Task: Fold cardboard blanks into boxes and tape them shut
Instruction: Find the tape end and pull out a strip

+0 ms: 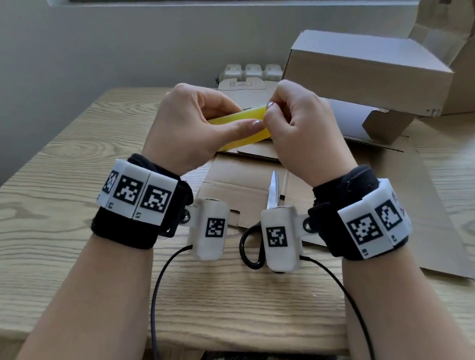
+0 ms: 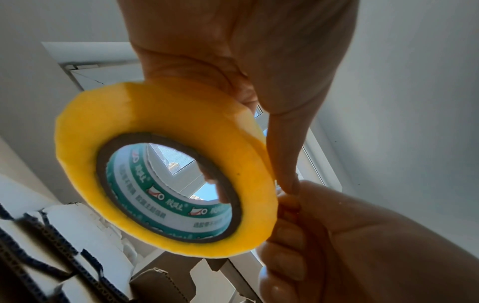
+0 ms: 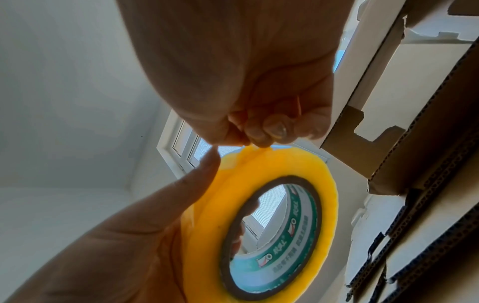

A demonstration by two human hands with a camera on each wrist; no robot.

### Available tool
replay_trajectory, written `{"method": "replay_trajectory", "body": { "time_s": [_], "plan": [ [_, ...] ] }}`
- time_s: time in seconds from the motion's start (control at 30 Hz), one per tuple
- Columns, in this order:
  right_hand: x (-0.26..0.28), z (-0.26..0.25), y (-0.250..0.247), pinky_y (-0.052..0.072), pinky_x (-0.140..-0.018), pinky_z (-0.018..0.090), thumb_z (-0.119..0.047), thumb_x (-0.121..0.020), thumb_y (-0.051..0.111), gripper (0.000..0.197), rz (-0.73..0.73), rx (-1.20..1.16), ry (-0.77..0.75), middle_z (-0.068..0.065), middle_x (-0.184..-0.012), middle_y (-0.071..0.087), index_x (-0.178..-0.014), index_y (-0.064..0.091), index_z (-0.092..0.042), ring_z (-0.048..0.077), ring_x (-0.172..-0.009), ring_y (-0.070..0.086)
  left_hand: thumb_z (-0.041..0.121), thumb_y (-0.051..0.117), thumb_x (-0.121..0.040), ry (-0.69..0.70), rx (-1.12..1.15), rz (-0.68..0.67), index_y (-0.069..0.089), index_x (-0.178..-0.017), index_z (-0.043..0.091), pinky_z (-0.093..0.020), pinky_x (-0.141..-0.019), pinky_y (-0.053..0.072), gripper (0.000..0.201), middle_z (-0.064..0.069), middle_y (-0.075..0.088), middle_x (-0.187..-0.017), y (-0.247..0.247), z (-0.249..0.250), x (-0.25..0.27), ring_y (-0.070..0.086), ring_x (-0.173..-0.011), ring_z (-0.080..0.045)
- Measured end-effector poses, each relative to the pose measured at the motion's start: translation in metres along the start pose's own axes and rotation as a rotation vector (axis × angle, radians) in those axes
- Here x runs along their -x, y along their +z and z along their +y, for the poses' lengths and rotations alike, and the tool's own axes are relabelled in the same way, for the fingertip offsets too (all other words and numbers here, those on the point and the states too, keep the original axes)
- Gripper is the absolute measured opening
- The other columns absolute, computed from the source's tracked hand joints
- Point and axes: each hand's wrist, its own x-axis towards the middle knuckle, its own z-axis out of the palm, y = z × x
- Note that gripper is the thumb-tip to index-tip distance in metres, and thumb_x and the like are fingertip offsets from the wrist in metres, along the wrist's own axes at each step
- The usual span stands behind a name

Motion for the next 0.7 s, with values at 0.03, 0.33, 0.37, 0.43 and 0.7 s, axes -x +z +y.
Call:
{"method": "replay_trajectory", "body": {
  "time_s": [0.03,0.33,0.37,0.43,0.7],
  "plan": [
    [-0.0003,0.0004,0.0003,0.031,-0.057,0.03,-0.013,-0.095,0.044,0.018,0.0,-0.011,0.01,-0.008,-0.06,0.041,-0.078,0.049,-0.01,0.01,-0.059,0.04,0.046,0.083,-0.071,0.001,0.0,-0.003,0.078,-0.085,0.015,-0.048,-0.069,0.058,0.035,-0.002,0.074,-0.076,0.0,-0.0006,0.0,0.072,-0.074,-0.023],
    [-0.0014,-0.0016,0.0007,0.049,-0.062,0.056,-0.019,-0.09,0.038,0.025,0.002,-0.201,0.107,0.008,-0.062,0.046,-0.076,0.045,0.0,0.034,-0.063,0.051,0.049,0.082,-0.069,0.004,0.019,-0.003,0.078,-0.084,0.013,-0.027,-0.058,0.054,0.039,0.001,0.073,-0.073,0.0016,-0.0038,-0.0021,0.067,-0.064,-0.008],
    [-0.0009,-0.0028,0.0007,0.048,-0.063,0.058,-0.023,-0.091,0.039,0.027,-0.007,-0.226,0.123,0.007,-0.062,0.045,-0.074,0.043,-0.002,0.034,-0.063,0.048,0.05,0.081,-0.07,0.006,0.007,-0.008,0.078,-0.084,0.014,-0.032,-0.063,0.058,0.039,0.001,0.074,-0.074,0.0015,-0.0043,-0.002,0.069,-0.067,-0.012],
    [0.0004,-0.005,0.0008,0.05,-0.064,0.053,-0.03,-0.099,0.043,0.033,-0.021,-0.205,0.133,0.002,-0.062,0.046,-0.072,0.042,-0.012,0.033,-0.063,0.05,0.053,0.08,-0.068,0.009,0.003,-0.017,0.078,-0.085,0.016,-0.044,-0.069,0.059,0.041,0.0,0.074,-0.076,0.0014,-0.0051,-0.0016,0.072,-0.073,-0.02],
    [-0.001,0.0017,0.0028,0.04,-0.057,0.026,-0.024,-0.103,0.047,0.015,-0.069,-0.107,0.085,-0.003,-0.073,0.054,-0.091,0.049,-0.015,0.013,-0.063,0.051,0.048,0.083,-0.069,0.007,-0.007,0.005,0.078,-0.084,0.016,-0.049,-0.069,0.058,0.036,0.0,0.075,-0.076,-0.0005,-0.0071,-0.0026,0.072,-0.074,-0.022]
  ]
}}
